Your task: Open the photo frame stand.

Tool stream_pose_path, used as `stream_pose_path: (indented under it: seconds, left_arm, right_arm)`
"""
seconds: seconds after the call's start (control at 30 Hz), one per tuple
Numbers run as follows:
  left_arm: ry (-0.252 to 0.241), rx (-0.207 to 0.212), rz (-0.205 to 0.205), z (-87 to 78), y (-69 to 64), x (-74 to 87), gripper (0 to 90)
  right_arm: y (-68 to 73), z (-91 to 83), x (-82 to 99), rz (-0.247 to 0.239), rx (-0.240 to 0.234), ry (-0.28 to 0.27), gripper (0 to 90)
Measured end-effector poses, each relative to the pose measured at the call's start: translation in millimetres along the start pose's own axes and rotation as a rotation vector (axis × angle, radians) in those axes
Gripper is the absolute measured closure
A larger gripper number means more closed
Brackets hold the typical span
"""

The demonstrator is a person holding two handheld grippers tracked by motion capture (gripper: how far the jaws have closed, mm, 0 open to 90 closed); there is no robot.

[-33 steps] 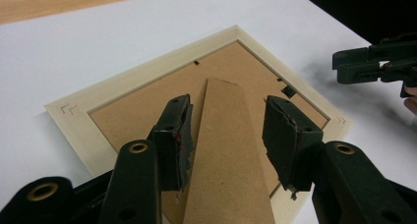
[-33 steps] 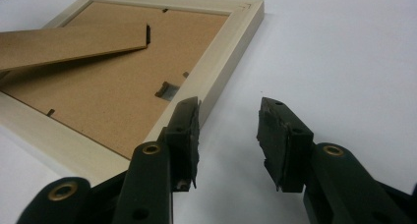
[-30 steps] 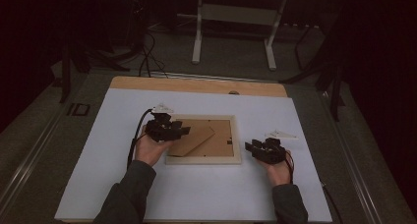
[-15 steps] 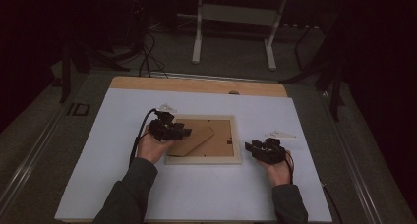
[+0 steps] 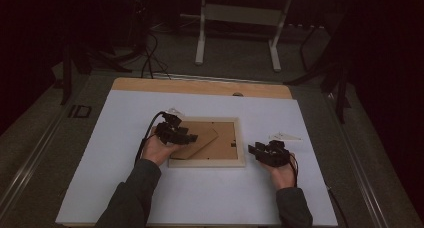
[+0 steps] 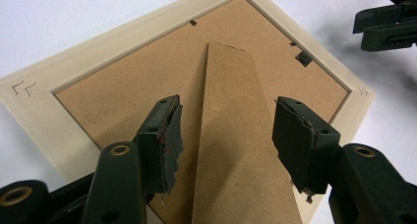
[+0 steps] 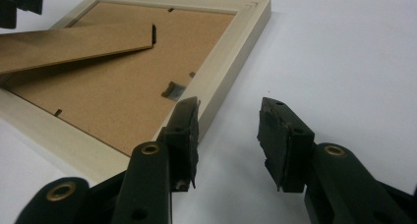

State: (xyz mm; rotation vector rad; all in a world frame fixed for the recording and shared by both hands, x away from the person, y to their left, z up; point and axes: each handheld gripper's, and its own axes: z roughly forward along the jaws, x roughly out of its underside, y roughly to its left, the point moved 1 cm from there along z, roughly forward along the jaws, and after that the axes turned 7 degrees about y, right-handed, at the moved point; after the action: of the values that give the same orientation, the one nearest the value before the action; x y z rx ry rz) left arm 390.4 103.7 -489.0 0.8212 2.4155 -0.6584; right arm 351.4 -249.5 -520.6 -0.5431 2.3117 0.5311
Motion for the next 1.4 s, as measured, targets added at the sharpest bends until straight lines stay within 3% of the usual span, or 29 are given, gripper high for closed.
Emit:
stream_pose_path:
  seconds: [0.63, 0.9, 1.2, 1.4]
  left_arm:
    - [0.074, 0.041, -0.036, 19.0, 2.2, -1.9, 28.4]
    - [0.111, 0.04, -0.042, 28.6, 0.2, -2.6, 24.1]
    - [0.148, 0.015, -0.021, 34.6, -2.4, -2.3, 23.7]
    - [0.17, -0.011, 0.018, 36.2, -6.2, -2.9, 26.6]
  right_arm:
    - [-0.7, 1.3, 0.5, 0.002, -0.003, 0.007, 58.6]
    - [-1.6, 2.0, 0.9, 0.002, -0.004, 0.009, 58.6]
    - [-2.3, 2.6, 1.3, 0.004, -0.004, 0.013, 58.5]
    - [-2.3, 3.4, 1.6, 0.006, -0.006, 0.016, 58.4]
